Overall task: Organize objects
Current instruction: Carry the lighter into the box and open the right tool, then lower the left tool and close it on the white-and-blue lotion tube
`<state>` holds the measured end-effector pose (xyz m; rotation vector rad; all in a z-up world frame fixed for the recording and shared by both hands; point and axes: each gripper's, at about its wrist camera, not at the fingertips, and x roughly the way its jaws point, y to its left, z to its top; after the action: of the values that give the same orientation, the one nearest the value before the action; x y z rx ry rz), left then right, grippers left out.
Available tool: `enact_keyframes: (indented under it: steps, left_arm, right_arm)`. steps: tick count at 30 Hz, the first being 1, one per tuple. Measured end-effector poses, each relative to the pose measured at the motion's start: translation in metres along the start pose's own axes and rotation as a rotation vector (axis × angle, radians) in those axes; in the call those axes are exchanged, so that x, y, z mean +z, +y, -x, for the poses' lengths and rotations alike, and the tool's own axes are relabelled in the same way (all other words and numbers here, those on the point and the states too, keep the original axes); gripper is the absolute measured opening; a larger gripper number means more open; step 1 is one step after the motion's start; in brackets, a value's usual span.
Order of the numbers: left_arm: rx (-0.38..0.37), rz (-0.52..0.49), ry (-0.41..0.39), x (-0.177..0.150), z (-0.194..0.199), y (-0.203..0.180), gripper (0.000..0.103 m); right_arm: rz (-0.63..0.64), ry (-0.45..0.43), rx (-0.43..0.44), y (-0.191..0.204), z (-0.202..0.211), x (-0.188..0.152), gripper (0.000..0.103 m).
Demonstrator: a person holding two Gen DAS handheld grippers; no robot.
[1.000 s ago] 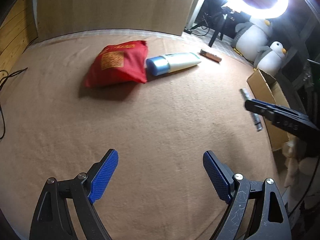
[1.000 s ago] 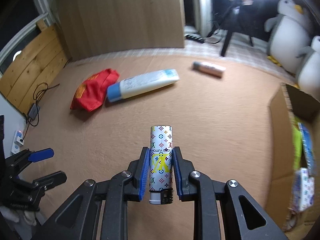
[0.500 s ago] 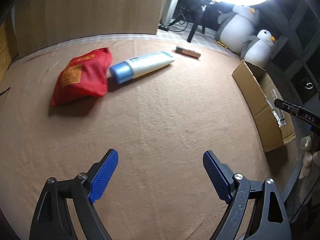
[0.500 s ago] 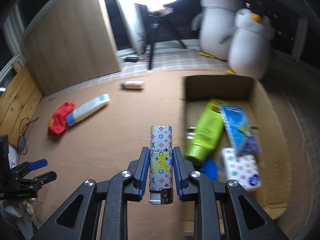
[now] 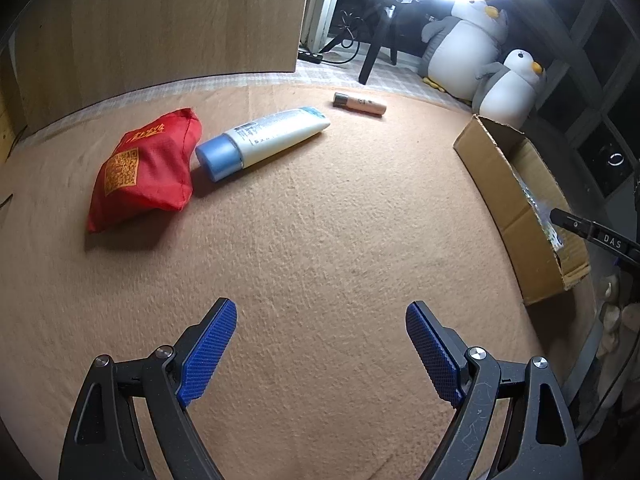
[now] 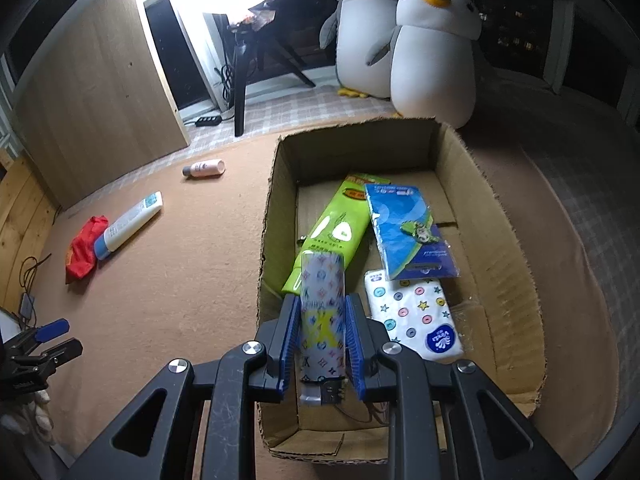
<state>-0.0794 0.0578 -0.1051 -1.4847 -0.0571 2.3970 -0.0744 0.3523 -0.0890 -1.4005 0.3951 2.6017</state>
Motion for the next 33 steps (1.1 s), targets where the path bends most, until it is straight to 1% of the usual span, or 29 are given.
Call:
enact_keyframes:
  steps: [7, 13, 15, 17, 21, 25, 30, 33]
  left_arm:
    - [0.011, -0.018, -0.012, 0.002, 0.004, 0.001, 0.089]
    - [0.032, -0.031, -0.028, 0.016, 0.004, 0.012, 0.089]
    - [0.042, -0.034, -0.035, 0.025, 0.001, 0.017, 0.089]
    - [0.05, -0.038, -0.042, 0.037, -0.002, 0.022, 0.089]
    - [0.064, -0.041, -0.058, 0.062, -0.009, 0.03, 0.089]
    - [0.056, -0.021, -0.07, 0.086, -0.017, 0.039, 0.089]
    - [0.067, -0.019, -0.071, 0.111, -0.031, 0.042, 0.089]
    - [0.048, -0.007, -0.062, 0.126, -0.041, 0.045, 0.089]
  right_arm:
    - [-0.022, -0.004, 0.024, 0.0, 0.004, 0.0, 0.023]
    - [-0.03, -0.011, 0.052, 0.009, 0.011, -0.002, 0.024]
    - [-0.024, -0.014, 0.065, 0.014, 0.014, -0.003, 0.03]
    - [-0.017, -0.014, 0.073, 0.02, 0.015, -0.003, 0.032]
    - [-0.005, -0.01, 0.089, 0.031, 0.017, -0.006, 0.033]
    - [0.001, -0.01, 0.101, 0.037, 0.018, -0.009, 0.033]
    - [0.011, -0.004, 0.112, 0.041, 0.019, -0.013, 0.033]
    - [0.01, -0.001, 0.118, 0.042, 0.02, -0.016, 0.033]
